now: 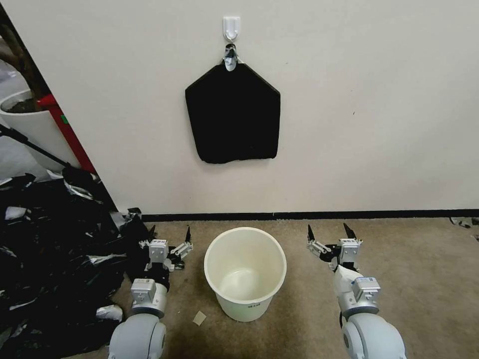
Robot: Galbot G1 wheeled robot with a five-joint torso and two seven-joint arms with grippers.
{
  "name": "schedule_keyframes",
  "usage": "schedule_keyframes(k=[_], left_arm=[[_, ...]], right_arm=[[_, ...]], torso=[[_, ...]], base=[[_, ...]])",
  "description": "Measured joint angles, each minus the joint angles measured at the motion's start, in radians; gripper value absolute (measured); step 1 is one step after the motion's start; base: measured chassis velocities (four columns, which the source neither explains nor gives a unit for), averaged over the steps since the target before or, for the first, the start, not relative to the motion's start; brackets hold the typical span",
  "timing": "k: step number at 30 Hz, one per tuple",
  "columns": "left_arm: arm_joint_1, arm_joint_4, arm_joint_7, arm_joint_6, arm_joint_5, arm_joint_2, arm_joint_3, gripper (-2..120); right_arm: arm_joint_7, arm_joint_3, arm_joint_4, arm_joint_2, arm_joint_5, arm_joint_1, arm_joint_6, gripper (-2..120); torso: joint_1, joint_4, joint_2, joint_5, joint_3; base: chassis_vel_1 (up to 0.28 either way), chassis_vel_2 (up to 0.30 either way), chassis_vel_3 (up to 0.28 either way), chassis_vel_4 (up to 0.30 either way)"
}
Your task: Place a trash bag onto the trash bin.
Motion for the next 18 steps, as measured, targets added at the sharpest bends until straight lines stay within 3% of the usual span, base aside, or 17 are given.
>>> schedule_keyframes(k=[13,18], left_arm=[[0.000,0.000,0.000,0.000,-0.002,0.001,0.001,100],[-0.011,0.000,-0.052,-0.044,-0.086,0.033,0.053,100]], right_arm=[[0.002,0.000,0.000,-0.001,0.001,0.000,0.004,100],[0.103,-0.007,0.012,-0.038,0.047,-0.024,0.116,100]], torso=[[0.000,0.0000,0.000,0.0000,0.000],[0.000,0.0001,0.000,0.0000,0.000]], base=[[0.000,0.000,0.000,0.000],[0.000,0.000,0.000,0.000]])
